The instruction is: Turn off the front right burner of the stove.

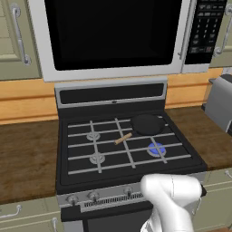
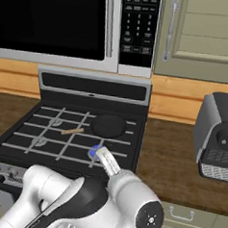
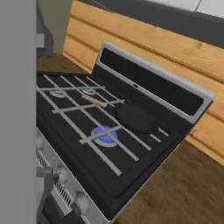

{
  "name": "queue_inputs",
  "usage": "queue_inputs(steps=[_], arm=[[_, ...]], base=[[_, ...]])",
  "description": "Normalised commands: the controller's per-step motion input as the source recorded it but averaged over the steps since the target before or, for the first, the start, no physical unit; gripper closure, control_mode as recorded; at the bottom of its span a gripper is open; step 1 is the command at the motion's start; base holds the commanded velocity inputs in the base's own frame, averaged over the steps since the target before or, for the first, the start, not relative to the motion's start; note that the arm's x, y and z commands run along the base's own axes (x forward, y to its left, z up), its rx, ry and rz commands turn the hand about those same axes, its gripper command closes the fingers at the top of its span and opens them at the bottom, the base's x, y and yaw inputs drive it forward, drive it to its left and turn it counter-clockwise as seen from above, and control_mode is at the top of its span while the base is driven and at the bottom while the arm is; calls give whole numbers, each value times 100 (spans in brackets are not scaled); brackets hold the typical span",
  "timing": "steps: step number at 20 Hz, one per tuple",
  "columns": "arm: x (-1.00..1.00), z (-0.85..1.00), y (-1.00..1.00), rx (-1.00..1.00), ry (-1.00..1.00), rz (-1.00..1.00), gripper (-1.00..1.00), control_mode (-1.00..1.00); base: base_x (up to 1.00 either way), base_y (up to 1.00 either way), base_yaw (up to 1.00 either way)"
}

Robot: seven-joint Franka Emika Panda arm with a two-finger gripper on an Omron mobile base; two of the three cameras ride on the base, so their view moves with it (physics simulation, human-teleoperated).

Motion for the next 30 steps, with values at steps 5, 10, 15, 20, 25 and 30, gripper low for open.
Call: queue_inputs(steps=[5,10,15,20,25,30], arm=[[-84,-21,-37,57,-10,-21,-100,-100],[-49,-48,0,50,-1,-28,-100,-100],[-7,-75,23,37,19,-24,-100,-100],[6,-91,77,26,10,-24,-100,-100],[33,-75,67,9,0,-15,-100,-100],[48,-23,4,-3,-1,-5,-100,-100]], base=[[0,0,0],[0,0,0],[0,0,0],[0,0,0],[0,0,0],[0,0,0]])
